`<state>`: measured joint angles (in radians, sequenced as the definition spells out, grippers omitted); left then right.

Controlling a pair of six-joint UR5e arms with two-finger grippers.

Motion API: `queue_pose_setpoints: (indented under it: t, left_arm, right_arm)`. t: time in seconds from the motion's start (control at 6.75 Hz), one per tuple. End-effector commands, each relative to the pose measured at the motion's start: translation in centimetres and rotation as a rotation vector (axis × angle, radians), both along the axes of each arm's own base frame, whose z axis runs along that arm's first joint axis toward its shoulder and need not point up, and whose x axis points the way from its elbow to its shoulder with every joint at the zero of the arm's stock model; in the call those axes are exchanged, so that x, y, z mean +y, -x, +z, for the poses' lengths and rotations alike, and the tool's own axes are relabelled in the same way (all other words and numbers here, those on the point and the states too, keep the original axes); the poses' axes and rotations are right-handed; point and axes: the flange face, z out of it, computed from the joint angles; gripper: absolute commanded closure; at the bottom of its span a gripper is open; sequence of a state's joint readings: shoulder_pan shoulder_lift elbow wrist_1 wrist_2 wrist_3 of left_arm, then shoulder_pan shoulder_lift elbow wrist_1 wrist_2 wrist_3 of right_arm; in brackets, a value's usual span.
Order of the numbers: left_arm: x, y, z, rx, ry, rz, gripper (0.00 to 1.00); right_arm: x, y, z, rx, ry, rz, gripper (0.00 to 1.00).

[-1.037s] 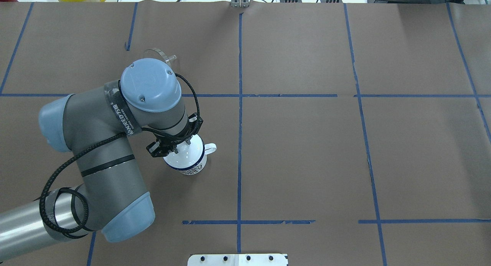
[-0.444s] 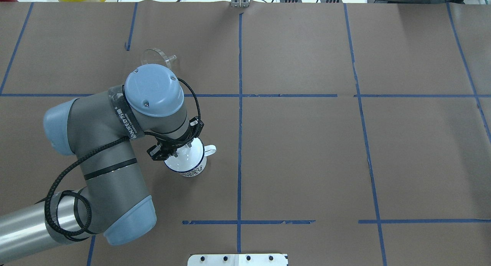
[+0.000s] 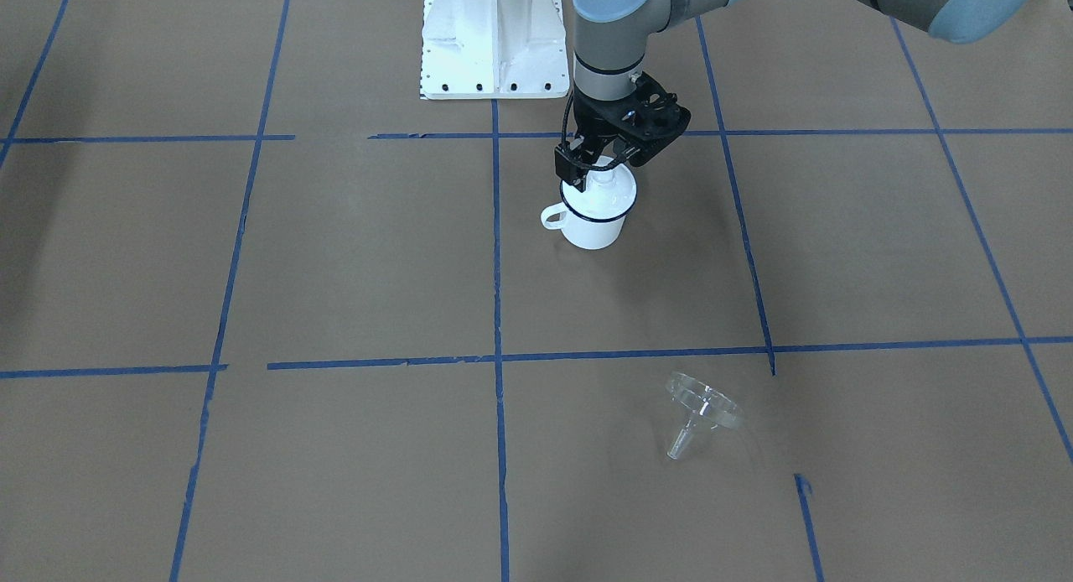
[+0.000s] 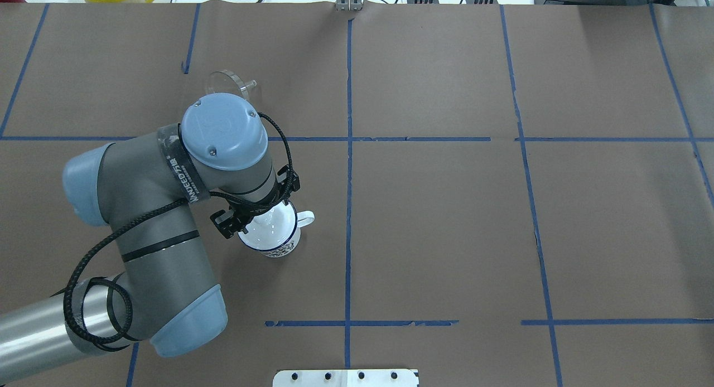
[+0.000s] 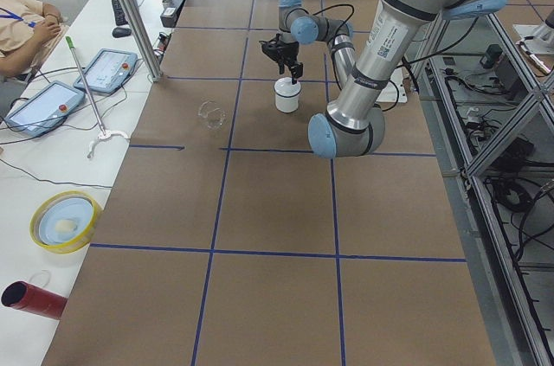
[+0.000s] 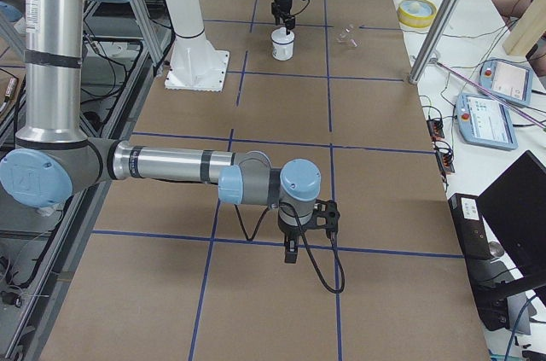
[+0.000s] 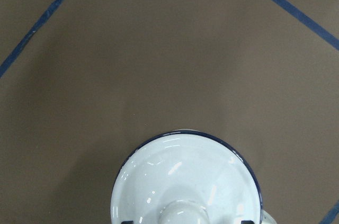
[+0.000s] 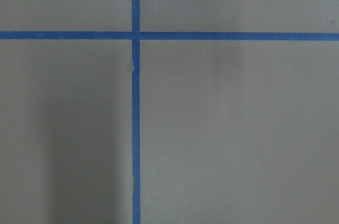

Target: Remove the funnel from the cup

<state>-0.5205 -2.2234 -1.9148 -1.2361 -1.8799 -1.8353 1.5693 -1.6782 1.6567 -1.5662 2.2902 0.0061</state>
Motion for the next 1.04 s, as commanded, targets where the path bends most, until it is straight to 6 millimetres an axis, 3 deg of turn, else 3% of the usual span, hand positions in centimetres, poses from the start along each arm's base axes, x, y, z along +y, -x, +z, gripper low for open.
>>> queue_pose_setpoints:
  t: [0.0, 0.3, 0.44, 0.59, 0.74, 0.89]
  left_arm:
    - [-4.6, 4.8, -0.1, -0.003, -0.108, 0.022, 0.12]
    - [-12.2, 15.2, 3.5, -0.046, -0.301, 0.145, 0.10]
    - [-15.1, 21.6, 7.2, -0.037, -0.379, 0.222, 0.10]
    - [-16.6, 28.0, 12.2, -0.051, -0.450, 0.322, 0.09]
    - [-18.8, 37.4, 19.7, -0.086, -0.526, 0.414, 0.08]
    - [-18.8, 45.6, 26.9, -0.059, -0.588, 0.494, 0.06]
  right_arm:
    - [0.0, 0.0, 0.0, 0.000, 0.000, 0.000, 0.00]
    - [0.0, 0.0, 0.0, 0.000, 0.000, 0.000, 0.00]
    - [0.0, 0.0, 0.0, 0.000, 0.000, 0.000, 0.00]
    - [0.0, 0.0, 0.0, 0.000, 0.000, 0.000, 0.00]
    - [0.0, 0.0, 0.0, 0.000, 0.000, 0.000, 0.00]
    - [0.0, 0.0, 0.0, 0.000, 0.000, 0.000, 0.00]
